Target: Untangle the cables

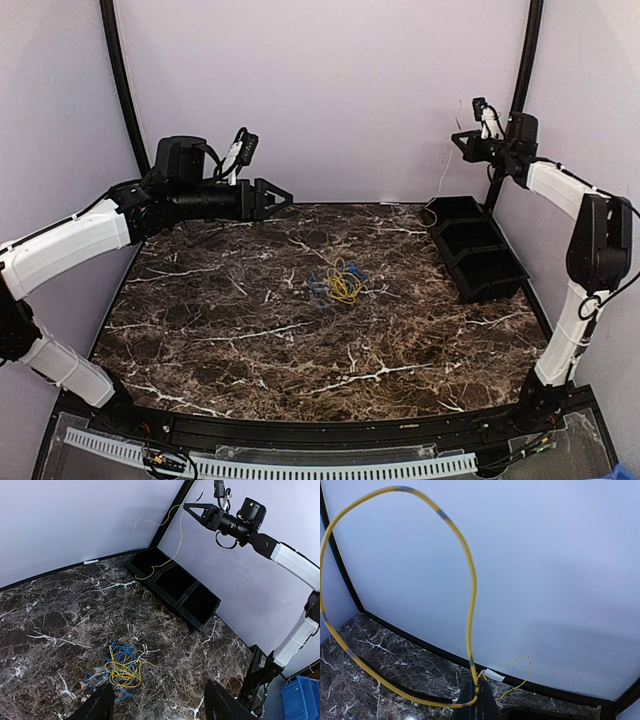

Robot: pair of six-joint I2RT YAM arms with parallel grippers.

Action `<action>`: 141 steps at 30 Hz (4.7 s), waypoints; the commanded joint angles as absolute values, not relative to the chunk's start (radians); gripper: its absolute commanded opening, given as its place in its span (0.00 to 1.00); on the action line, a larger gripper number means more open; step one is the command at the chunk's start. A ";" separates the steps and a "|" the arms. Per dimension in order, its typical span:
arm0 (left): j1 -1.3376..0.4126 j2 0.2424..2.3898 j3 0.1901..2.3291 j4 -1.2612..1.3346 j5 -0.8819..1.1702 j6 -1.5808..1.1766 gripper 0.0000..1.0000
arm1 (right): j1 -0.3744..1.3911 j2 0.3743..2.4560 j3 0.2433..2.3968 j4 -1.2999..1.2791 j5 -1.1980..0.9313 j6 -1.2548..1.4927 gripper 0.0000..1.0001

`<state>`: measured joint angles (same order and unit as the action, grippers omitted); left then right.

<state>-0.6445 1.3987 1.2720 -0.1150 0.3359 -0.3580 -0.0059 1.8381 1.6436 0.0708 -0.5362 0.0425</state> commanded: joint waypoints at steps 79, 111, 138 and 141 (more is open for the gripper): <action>-0.649 1.439 1.224 -0.050 0.385 -0.359 0.63 | -0.075 1.923 1.588 -0.085 -0.338 0.162 0.00; -0.649 1.519 1.284 -0.069 0.404 -0.352 0.63 | -0.008 2.179 1.789 -0.167 -0.004 0.208 0.00; -0.648 1.480 1.209 -0.033 0.399 -0.372 0.63 | 0.031 2.224 1.730 -0.204 0.024 0.322 0.04; -0.649 1.473 1.196 -0.026 0.396 -0.376 0.63 | 0.029 2.235 1.738 -0.211 0.018 0.325 0.04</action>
<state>-0.6445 1.5215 1.2217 -0.0547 0.3851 -0.3698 0.0303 2.2074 1.7405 -0.2031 0.0345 0.3016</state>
